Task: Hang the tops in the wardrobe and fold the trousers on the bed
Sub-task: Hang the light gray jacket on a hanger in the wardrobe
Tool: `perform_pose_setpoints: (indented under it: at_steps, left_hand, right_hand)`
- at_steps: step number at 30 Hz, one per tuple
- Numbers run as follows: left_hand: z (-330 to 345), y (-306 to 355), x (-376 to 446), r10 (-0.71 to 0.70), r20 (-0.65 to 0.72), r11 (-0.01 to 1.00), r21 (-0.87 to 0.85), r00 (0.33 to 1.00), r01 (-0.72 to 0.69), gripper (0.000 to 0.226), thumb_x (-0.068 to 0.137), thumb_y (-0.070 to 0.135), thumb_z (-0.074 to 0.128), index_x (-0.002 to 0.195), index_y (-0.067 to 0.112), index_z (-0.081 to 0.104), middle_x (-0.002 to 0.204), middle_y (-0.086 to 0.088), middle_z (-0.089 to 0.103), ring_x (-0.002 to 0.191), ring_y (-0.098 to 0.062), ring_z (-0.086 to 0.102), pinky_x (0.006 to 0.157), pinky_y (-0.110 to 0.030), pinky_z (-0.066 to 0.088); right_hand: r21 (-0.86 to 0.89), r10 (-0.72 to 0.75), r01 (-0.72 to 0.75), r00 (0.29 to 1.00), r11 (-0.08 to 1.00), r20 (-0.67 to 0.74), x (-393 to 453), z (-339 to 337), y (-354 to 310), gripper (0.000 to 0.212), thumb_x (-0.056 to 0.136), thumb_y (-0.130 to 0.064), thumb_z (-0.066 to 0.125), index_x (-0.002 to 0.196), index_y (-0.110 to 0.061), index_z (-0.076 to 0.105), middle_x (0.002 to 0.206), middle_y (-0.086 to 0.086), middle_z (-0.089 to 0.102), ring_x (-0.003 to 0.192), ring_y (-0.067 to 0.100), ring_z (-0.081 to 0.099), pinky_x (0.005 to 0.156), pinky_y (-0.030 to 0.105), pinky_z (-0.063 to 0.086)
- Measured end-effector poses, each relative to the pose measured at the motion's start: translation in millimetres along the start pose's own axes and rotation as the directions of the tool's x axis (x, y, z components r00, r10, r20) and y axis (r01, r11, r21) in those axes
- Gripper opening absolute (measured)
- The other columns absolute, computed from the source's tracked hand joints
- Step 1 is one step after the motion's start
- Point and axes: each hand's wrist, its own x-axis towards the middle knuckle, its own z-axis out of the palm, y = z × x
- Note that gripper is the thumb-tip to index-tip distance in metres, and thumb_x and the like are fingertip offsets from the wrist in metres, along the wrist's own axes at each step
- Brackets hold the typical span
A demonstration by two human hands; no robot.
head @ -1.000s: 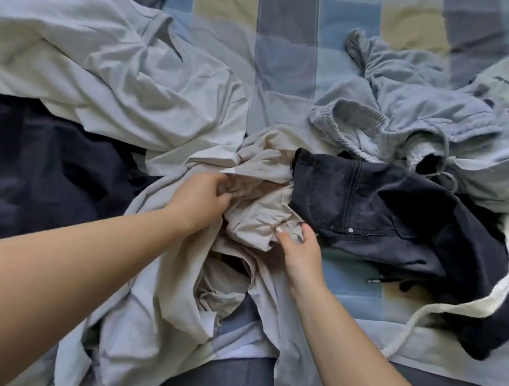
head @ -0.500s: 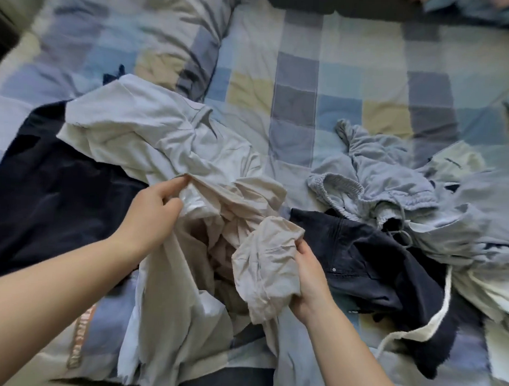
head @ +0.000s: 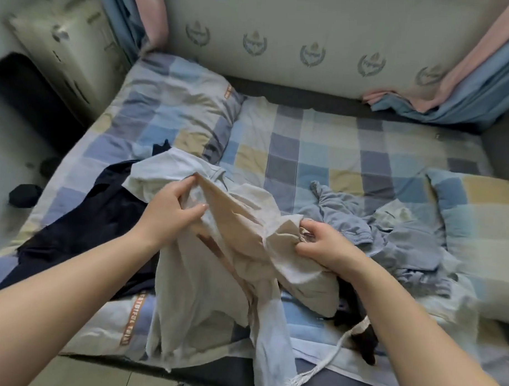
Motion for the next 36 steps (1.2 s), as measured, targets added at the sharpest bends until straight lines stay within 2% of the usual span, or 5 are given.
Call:
perform_pose_setpoints:
  at_steps: [6,17,22,30,36]
  left_hand:
    - [-38.8,57.2,-20.7,0.137,0.019,0.986,0.092,0.99,-0.138,0.072,0.08,0.022,0.076,0.142,0.007,0.042,0.146,-0.005,0.045,0.133,-0.013,0.041,0.099,-0.014,0.028]
    - [-64.4,177.3,-47.0,0.416,0.14,0.895,0.11,0.898,-0.432,0.076,0.077,0.033,0.077,0.142,0.016,0.042,0.143,-0.003,0.043,0.131,-0.017,0.041,0.108,-0.033,0.036]
    - [-64.4,206.0,-72.7,0.501,0.034,0.819,-0.343,0.865,-0.46,0.027,0.077,0.014,0.076,0.102,0.018,0.067,0.103,0.002,0.067,0.093,0.003,0.061,0.08,-0.02,0.05]
    - [-75.8,233.2,-90.2,0.461,-0.103,0.748,-0.49,0.881,-0.448,0.006,0.085,0.015,0.068,0.08,0.017,0.066,0.066,0.013,0.065,0.061,0.002,0.056,0.054,-0.01,0.039]
    - [-94.0,231.8,-92.9,0.483,-0.014,0.713,-0.575,0.876,-0.402,0.021,0.096,0.018,0.053,0.075,0.015,0.054,0.059,0.009,0.048,0.048,-0.002,0.037,0.047,-0.015,0.032]
  right_hand:
    - [-0.046,-0.169,0.163,0.929,0.986,-0.329,-57.6,-65.5,-87.1,0.038,0.085,-0.003,0.043,0.099,-0.023,0.073,0.093,-0.007,0.071,0.08,0.003,0.061,0.072,0.019,0.047]
    - [0.687,-0.18,0.454,0.883,0.568,-0.434,-126.0,-97.2,-213.4,0.033,0.089,0.013,0.039,0.092,-0.008,0.064,0.065,0.004,0.069,0.055,0.013,0.065,0.048,0.024,0.051]
    - [0.788,-0.201,0.491,0.871,0.371,-0.448,-142.9,-82.5,-265.6,0.022,0.089,0.01,0.048,0.088,-0.006,0.062,0.067,0.012,0.067,0.06,0.023,0.066,0.06,0.035,0.058]
    - [0.732,-0.218,0.68,0.721,0.042,-0.658,-167.6,-48.8,-350.6,0.033,0.09,0.015,0.042,0.077,-0.011,0.057,0.066,0.012,0.062,0.051,0.016,0.063,0.05,0.024,0.053]
    - [0.562,-0.103,0.813,0.578,0.151,-0.809,-192.0,-43.2,-370.8,0.031,0.091,0.012,0.042,0.079,-0.008,0.062,0.063,0.005,0.065,0.055,0.013,0.064,0.052,0.022,0.051]
